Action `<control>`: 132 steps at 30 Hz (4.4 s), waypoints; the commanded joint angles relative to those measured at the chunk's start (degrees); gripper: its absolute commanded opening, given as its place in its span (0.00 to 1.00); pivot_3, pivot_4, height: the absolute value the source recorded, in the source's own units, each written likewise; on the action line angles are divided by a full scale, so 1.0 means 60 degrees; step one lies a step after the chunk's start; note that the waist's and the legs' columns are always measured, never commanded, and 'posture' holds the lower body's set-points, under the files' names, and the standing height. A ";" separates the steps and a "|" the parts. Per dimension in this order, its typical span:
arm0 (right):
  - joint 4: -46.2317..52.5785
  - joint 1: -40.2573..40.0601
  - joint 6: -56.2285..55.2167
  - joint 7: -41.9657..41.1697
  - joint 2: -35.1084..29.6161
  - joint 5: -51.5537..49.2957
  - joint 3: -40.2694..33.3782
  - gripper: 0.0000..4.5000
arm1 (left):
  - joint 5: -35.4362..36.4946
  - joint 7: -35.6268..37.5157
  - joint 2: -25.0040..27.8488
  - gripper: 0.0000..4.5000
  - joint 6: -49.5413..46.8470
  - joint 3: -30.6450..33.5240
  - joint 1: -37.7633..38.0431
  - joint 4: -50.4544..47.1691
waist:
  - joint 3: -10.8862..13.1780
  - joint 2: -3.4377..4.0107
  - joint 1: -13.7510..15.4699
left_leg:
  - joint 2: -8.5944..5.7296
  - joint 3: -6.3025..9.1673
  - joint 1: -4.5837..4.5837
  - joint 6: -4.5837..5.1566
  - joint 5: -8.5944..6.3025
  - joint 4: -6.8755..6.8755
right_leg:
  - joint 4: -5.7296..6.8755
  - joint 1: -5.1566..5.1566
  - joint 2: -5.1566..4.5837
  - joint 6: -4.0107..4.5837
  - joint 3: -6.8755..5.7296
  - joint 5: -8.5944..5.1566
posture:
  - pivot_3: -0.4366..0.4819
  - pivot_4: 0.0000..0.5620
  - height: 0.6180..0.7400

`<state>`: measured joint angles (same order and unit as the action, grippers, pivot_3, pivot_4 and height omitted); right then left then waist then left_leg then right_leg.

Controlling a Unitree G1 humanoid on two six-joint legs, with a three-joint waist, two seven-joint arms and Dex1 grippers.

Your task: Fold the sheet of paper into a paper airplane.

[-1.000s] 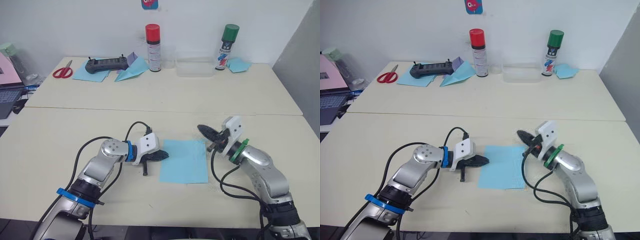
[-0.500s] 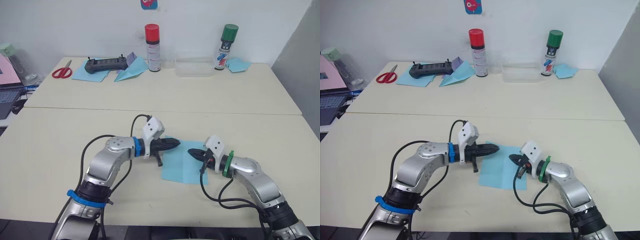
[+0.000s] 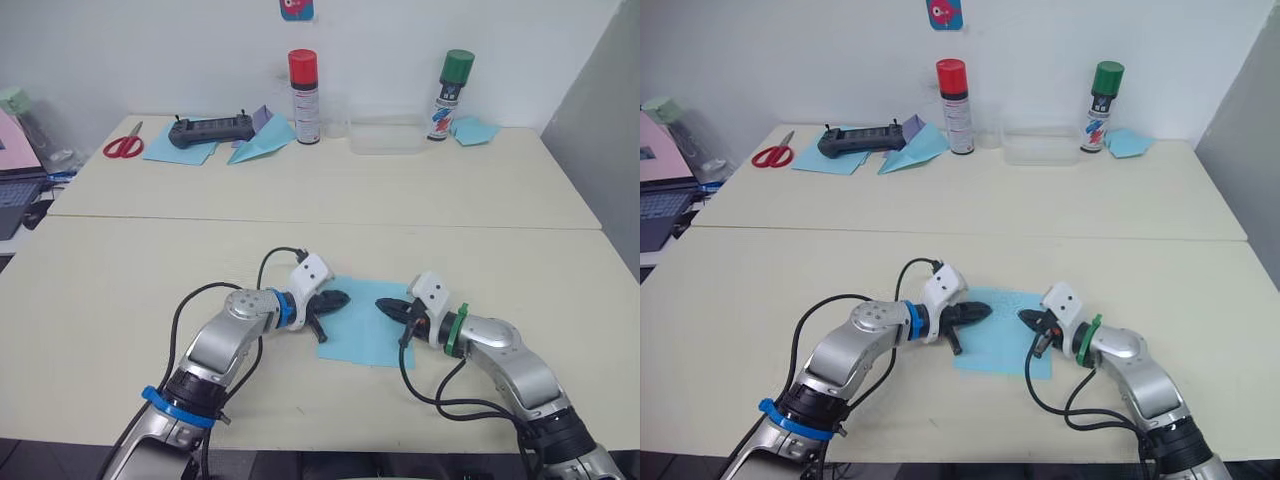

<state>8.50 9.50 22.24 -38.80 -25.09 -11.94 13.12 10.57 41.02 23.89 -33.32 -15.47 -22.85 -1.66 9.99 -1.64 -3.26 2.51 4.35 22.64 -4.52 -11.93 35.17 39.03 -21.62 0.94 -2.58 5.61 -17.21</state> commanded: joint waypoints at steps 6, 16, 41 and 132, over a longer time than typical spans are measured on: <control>-0.0109 -0.0111 0.0040 -0.0076 0.0002 0.0174 0.0120 0.00 | -0.0084 -0.0983 -0.0013 0.00 0.0867 0.1401 -0.0213 0.0995 | -0.0001 0.0001 -0.0025 | 0.0002 -0.0001 -0.0010 0.0000 0.0000 -0.0002 | -0.0001 0.0010 0.0001 0.0000 0.0000 0.0000 | 0.48 0.27 1.00; -0.0170 -0.0025 -0.0017 -0.0179 0.0043 0.0237 0.0113 0.00 | 0.2024 0.0568 -0.0234 0.00 0.0374 0.1741 -0.0621 -0.1514 | 0.0001 0.0000 -0.0015 | 0.0003 0.0002 0.0023 -0.0002 0.0000 -0.0003 | -0.0002 -0.0018 0.0002 -0.0002 -0.0004 0.0001 | 0.48 0.27 1.00; 0.2598 -0.0011 0.3624 0.1011 0.0230 -0.1544 -0.1914 0.66 | -0.0340 0.1410 0.0667 0.00 0.1197 -0.1023 0.0601 -0.0400 | 0.0005 -0.0001 0.0008 | 0.0001 0.0000 0.0031 -0.0001 -0.0001 -0.0011 | -0.0007 -0.0027 0.0000 0.0002 -0.0002 -0.0003 | 0.48 0.27 1.00; 0.1410 0.0198 0.0302 0.0838 -0.0286 0.2652 0.1233 0.00 | 0.0103 0.1979 0.0964 0.00 0.1113 0.0043 0.0424 0.1321 | 0.0000 0.0002 -0.0094 | 0.0009 -0.0005 -0.0017 -0.0001 0.0000 -0.0028 | 0.0000 -0.0006 0.0004 0.0005 0.0003 -0.0009 | 0.48 0.27 1.00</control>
<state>16.51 10.30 23.44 -33.75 -26.96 3.48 20.97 13.79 53.38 28.43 -25.52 -13.82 -22.24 4.51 9.99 -1.63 -3.82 2.56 4.32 22.54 -4.53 -11.93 35.00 39.03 -21.66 0.97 -2.55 5.63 -17.27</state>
